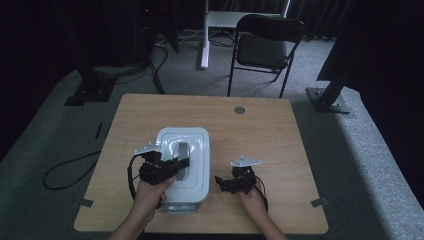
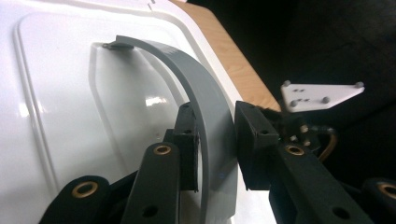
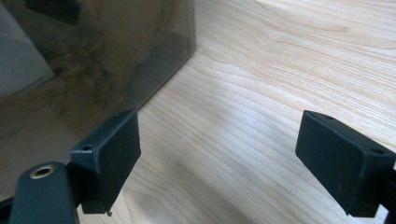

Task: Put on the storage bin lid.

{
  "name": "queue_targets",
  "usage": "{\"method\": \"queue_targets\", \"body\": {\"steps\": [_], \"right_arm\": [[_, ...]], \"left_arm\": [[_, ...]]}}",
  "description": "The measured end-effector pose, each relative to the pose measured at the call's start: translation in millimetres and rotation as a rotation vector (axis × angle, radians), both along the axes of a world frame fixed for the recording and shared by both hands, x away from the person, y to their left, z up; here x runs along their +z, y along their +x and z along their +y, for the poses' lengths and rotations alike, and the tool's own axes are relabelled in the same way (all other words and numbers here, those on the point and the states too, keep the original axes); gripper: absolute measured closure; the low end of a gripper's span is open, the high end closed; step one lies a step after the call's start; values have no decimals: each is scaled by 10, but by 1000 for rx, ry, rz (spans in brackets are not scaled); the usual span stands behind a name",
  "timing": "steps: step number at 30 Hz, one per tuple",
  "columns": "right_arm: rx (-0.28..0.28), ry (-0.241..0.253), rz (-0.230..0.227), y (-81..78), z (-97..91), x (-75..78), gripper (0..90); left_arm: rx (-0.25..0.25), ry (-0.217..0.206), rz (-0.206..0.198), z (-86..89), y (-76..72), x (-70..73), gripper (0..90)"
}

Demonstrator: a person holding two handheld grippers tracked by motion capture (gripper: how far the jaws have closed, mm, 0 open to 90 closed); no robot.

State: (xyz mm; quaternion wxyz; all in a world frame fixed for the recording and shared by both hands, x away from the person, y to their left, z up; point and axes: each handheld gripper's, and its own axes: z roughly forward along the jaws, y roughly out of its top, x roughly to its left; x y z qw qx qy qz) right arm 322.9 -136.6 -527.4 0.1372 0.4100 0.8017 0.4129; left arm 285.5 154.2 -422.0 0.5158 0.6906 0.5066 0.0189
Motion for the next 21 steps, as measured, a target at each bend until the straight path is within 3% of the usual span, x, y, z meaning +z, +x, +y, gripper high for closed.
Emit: {"method": "queue_targets", "body": {"steps": [3,13,14,15,17,18,21], "right_arm": [[-6,1,-2,2,-20,3,133],[-19,15,13,13,-66,-1,133],[-18,15,14,11,-61,0,133],[-15,15,16,9,-57,-1,133],[-15,11,16,11,-59,-5,133],[-17,8,21,17,-70,-15,132],[-25,1,27,21,-95,-22,133]], "left_arm": [[7,22,-2,-6,-8,-45,704],[-25,28,-15,-47,-6,-37,620],[-25,31,-23,-46,-13,-32,589],[-27,21,-27,-41,-21,-19,460],[-13,16,-33,-34,-30,-5,442],[-4,15,-61,-22,-58,45,395],[-1,26,-67,-13,-67,85,356]]}}
